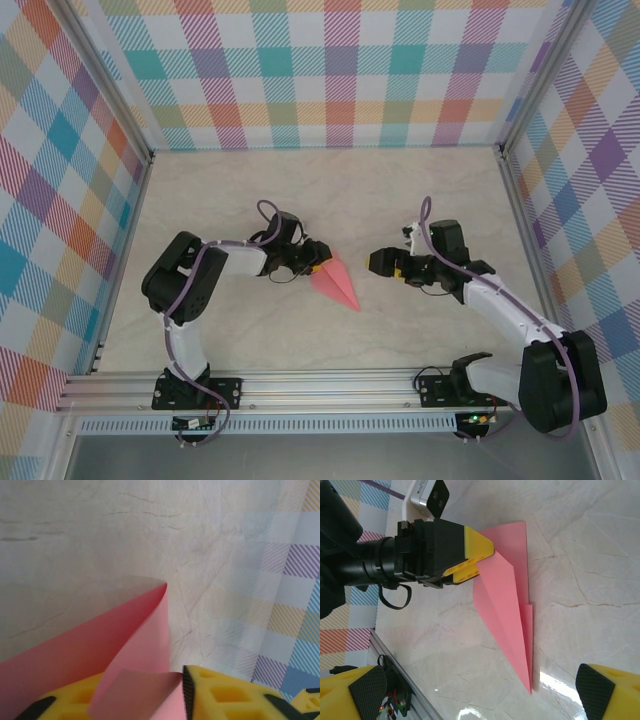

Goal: Fold a paper plane with a square sheet of paper (fold left side to right side)
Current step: Turn over the paper at the center of the table.

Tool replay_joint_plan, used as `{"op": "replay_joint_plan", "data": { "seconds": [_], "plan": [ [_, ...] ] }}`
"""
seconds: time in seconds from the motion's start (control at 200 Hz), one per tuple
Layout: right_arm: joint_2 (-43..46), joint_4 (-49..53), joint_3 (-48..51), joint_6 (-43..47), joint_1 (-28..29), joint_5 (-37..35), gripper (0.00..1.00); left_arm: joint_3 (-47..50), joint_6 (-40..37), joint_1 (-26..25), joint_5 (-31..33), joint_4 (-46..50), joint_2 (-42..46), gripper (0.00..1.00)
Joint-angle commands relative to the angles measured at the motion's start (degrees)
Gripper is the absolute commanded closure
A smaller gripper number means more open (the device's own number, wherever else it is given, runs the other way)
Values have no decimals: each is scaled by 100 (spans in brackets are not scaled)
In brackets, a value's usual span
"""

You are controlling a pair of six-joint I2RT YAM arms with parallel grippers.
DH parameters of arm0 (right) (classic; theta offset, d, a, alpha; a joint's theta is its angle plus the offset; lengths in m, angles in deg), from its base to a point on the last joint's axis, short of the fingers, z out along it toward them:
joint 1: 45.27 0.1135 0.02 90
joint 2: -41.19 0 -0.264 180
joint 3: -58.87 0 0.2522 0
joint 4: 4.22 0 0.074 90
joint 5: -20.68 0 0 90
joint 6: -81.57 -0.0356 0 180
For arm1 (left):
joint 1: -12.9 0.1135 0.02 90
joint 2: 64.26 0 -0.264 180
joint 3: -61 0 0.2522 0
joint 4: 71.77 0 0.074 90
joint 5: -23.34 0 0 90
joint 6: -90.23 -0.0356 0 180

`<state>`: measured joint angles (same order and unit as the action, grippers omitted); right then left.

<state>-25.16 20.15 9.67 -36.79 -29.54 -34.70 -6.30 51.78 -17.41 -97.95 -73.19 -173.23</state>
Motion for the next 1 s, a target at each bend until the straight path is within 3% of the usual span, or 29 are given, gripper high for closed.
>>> {"op": "replay_joint_plan", "data": {
  "seconds": [0.0, 0.08, 0.23, 0.495, 0.68, 0.995],
  "plan": [
    [137, -219, 186, -168, -329, 699, 0, -190, -60, -76, -157, -273, -18, 78],
    [79, -459, 299, -303, -698, 1171, 0, -243, -284, -64, -98, -207, 251, 89],
    [-60, -724, 340, -370, -1244, 1870, 0, -452, -894, 12, 63, 477, 1038, 100],
    [-417, -1570, 134, -508, -1291, 2778, 0, -701, -872, 321, -323, 575, 2235, 100],
    [-459, -2298, -109, -951, -982, 3238, 0, -1046, -898, 332, -632, 622, 2628, 100],
    [-908, -3394, -762, -1783, 114, 2904, 0, -1235, -411, 306, -1240, 61, 2713, 100]
  ]
}}
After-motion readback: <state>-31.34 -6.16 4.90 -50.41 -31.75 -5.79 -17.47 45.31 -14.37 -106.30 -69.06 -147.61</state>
